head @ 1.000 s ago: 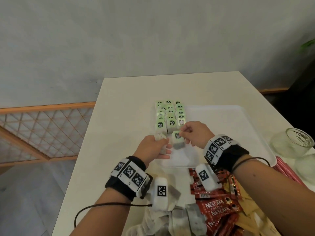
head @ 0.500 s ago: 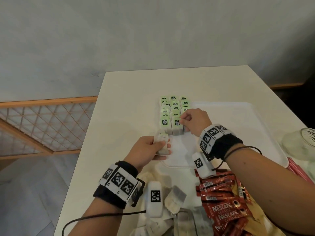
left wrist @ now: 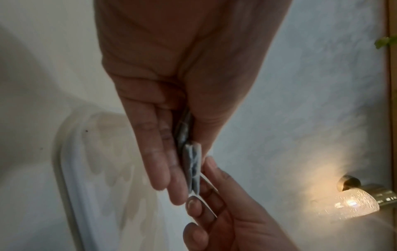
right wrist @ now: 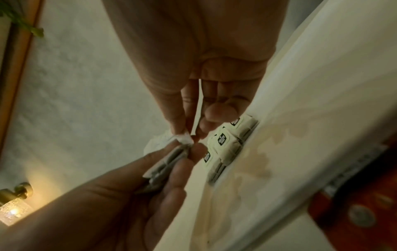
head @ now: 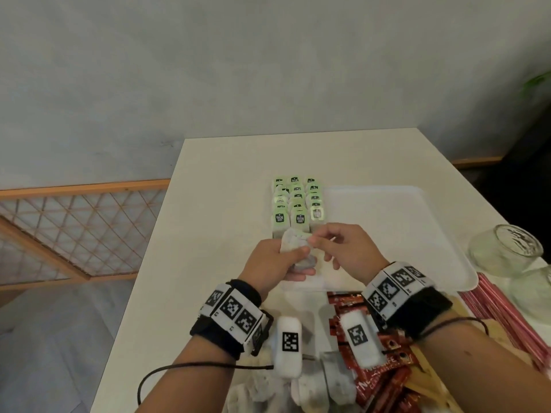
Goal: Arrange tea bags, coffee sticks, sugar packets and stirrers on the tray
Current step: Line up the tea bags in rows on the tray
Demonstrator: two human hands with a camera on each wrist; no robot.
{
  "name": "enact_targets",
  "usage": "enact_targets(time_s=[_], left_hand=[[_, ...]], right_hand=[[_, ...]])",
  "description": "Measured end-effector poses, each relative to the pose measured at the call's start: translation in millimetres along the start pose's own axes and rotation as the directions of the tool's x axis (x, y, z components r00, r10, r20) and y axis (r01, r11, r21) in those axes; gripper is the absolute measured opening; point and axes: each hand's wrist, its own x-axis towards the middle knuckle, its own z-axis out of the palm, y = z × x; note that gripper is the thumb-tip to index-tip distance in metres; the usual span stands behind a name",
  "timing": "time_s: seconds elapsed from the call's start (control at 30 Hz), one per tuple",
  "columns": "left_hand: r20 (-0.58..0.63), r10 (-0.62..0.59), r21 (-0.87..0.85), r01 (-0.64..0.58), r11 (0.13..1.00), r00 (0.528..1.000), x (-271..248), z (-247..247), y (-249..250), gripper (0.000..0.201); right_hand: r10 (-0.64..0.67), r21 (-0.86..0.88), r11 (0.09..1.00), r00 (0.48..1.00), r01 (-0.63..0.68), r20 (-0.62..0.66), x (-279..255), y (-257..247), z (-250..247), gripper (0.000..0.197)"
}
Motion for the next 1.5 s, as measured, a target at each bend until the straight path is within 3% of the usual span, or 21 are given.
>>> enact_targets(time_s=[0.13, 0.2, 0.3, 0.4, 0.47, 0.6, 0.83, 1.0, 1.2, 1.37, 1.5], left_hand=[[-0.04, 0.078, 0.226, -0.067, 0.972, 0.996, -4, 6, -4, 0.013], [-0.117, 0.112, 0.271, -0.077, 0.96, 0.987, -5, 10, -5, 0.014], [-0.217, 0.247, 0.358, -0.158, 0.92, 0.944, -7, 24, -5, 0.018], [-0.18, 0.381, 0.522, -0.241, 0.818, 0.907, -5, 42, -4, 0.025], [-0.167, 0.405, 0.594, -0.236, 0.769, 0.899, -2, 49, -4, 0.035], [-0.202, 0.374, 0.576, -0.199, 0.793, 0.905, 3, 55, -3, 0.037], [-0.203, 0.295, 0.333, -0.217, 0.918, 0.934, 2, 51, 3, 0.026], [-0.142, 0.12, 0.162, -0.097, 0.982, 0.982, 6, 44, 1, 0.023], [-0.025, -0.029, 0.124, 0.032, 0.992, 0.999, 15, 27, 1, 0.018], [-0.086, -0.115, 0.043, 0.119, 0.992, 0.99, 29, 2, 7, 0.024], [-0.104, -0.145, -0.013, 0.144, 0.989, 0.984, 36, -11, 10, 0.036]], right_hand=[[0.015, 0.047, 0.999, 0.999, -0.013, -0.038, -10, 6, -11, 0.011], [0.049, 0.074, 0.996, 0.996, -0.044, -0.072, -15, 8, -17, 0.013], [0.082, 0.018, 0.997, 0.987, -0.08, -0.14, -21, 10, -20, 0.013], [0.064, -0.066, 0.995, 0.982, -0.077, -0.179, -24, 7, -18, 0.012], [0.051, -0.079, 0.995, 0.983, -0.066, -0.178, -26, 2, -16, 0.013], [0.048, -0.049, 0.997, 0.982, -0.058, -0.185, -29, -6, -13, 0.015], [0.03, -0.013, 0.999, 0.994, -0.031, -0.105, -29, -2, -17, 0.02], [0.067, 0.038, 0.997, 0.991, -0.063, -0.119, -17, 10, -19, 0.015], [0.13, -0.089, 0.988, 0.991, -0.129, 0.004, 11, 21, -24, 0.009], [0.234, -0.092, 0.967, 0.971, -0.238, -0.043, 41, 34, -33, 0.011], [0.202, -0.047, 0.978, 0.977, -0.205, -0.074, 58, 33, -29, 0.009]])
